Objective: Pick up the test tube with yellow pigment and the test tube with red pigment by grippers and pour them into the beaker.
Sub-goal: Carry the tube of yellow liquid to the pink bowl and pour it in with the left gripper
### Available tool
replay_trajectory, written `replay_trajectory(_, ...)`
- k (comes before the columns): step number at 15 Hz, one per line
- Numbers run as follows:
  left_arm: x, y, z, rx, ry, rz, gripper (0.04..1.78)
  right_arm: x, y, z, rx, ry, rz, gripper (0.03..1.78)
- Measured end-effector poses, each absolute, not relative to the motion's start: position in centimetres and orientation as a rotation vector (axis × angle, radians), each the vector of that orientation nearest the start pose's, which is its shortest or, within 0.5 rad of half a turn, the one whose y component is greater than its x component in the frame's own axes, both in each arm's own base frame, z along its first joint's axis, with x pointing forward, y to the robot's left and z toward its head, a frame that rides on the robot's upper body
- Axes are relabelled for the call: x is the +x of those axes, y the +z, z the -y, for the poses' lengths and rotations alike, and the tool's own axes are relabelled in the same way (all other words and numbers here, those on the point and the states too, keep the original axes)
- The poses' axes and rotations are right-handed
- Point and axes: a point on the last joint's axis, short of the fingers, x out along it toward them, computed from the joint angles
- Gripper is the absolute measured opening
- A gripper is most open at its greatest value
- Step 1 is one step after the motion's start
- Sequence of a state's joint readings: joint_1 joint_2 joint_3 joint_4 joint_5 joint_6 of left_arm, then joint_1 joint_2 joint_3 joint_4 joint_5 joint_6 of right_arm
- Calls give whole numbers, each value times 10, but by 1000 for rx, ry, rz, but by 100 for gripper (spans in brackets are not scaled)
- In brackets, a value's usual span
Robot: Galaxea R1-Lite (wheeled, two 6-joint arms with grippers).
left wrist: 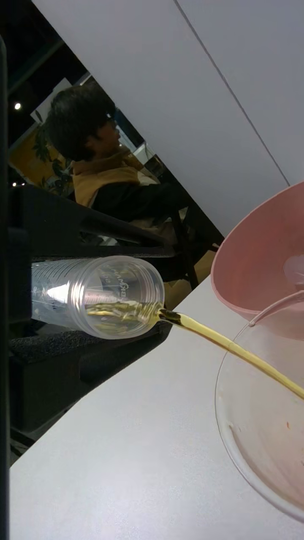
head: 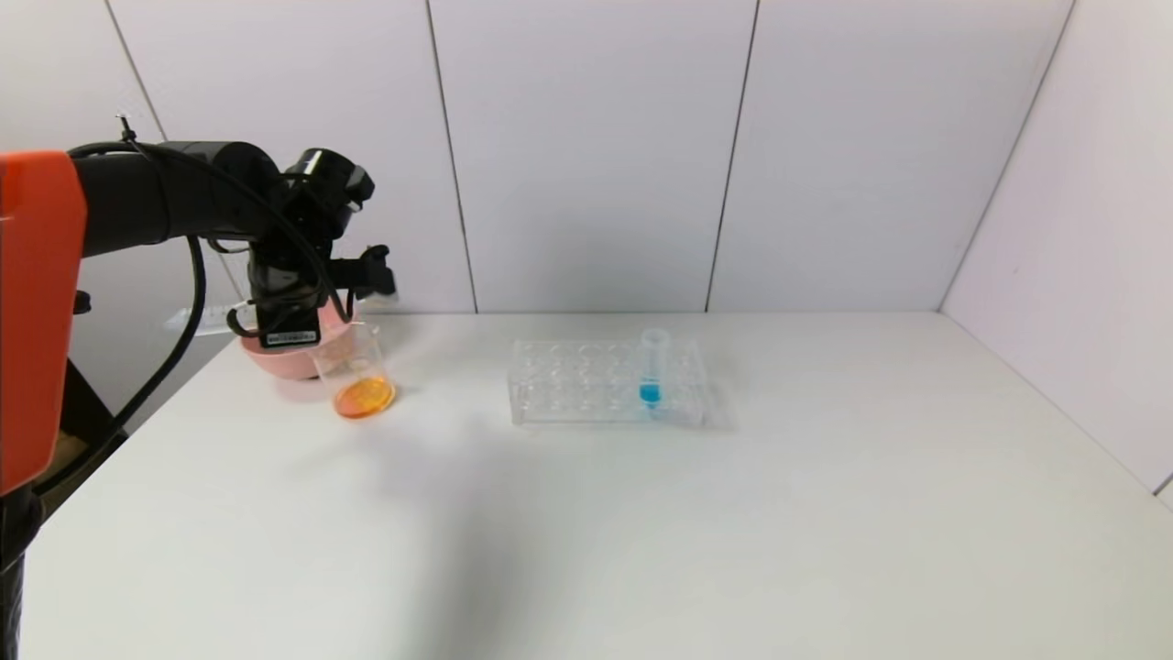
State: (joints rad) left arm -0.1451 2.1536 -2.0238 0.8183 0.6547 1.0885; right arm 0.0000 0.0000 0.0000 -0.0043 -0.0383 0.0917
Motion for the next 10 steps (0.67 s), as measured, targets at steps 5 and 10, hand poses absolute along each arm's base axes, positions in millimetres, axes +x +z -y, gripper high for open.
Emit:
replay_trajectory(5, 400, 221, 67, 1475, 14, -1118, 48, -23, 76, 1, 92, -38, 6, 171)
replay_trajectory(10, 402, 215, 77, 1525, 62, -1136, 48, -23, 76, 1, 91, -38, 6, 171)
